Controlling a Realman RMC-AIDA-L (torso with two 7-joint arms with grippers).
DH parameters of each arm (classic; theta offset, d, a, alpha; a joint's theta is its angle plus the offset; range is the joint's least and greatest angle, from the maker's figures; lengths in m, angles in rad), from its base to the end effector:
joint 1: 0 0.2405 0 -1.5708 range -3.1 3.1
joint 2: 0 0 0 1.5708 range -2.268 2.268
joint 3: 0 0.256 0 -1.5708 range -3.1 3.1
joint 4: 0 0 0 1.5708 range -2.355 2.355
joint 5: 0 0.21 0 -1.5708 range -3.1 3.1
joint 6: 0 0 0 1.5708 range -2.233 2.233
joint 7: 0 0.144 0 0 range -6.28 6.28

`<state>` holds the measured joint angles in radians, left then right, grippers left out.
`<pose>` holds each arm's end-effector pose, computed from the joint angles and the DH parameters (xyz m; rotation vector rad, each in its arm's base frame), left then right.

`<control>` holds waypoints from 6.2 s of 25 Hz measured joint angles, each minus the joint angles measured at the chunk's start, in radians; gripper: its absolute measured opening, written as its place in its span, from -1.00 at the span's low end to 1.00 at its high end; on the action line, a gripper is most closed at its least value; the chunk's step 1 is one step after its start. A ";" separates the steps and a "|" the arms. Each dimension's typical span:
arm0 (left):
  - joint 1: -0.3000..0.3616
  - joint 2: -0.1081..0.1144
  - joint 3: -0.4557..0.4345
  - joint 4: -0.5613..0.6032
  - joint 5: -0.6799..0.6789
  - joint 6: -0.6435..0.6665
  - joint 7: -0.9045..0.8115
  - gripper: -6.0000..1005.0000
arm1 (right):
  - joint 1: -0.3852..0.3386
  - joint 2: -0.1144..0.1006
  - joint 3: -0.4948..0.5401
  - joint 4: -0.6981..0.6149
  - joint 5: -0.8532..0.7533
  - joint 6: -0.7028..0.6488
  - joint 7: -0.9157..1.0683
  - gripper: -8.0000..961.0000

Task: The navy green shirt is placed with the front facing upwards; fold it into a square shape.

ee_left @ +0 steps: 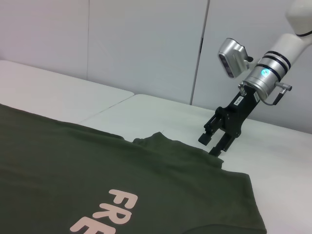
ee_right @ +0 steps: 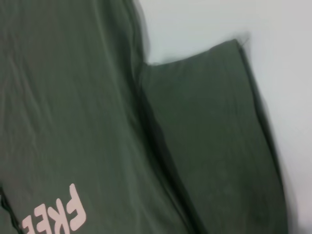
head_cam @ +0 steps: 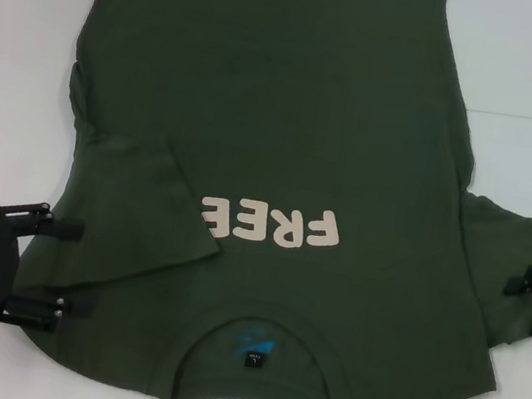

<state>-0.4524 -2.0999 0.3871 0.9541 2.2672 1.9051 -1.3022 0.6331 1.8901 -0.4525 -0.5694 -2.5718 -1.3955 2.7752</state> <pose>-0.2880 0.2820 0.0596 -2.7738 -0.4642 -0.5783 0.3468 0.3541 0.0684 -1.6300 2.2743 0.3159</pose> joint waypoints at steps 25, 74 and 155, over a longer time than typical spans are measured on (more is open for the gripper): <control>-0.003 0.000 -0.002 0.000 0.000 -0.001 0.000 0.87 | 0.001 -0.008 -0.004 0.029 0.027 -0.009 0.002 0.66; -0.010 0.003 -0.004 0.011 -0.010 -0.004 -0.008 0.87 | 0.023 -0.012 -0.093 0.048 0.025 -0.007 0.046 0.63; -0.017 0.010 -0.004 0.009 -0.011 -0.013 -0.026 0.87 | -0.004 -0.038 -0.068 -0.041 0.024 -0.067 0.026 0.83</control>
<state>-0.4691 -2.0897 0.3834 0.9628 2.2564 1.8925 -1.3284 0.6289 1.8518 -0.5210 -0.6101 -2.5479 -1.4623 2.8016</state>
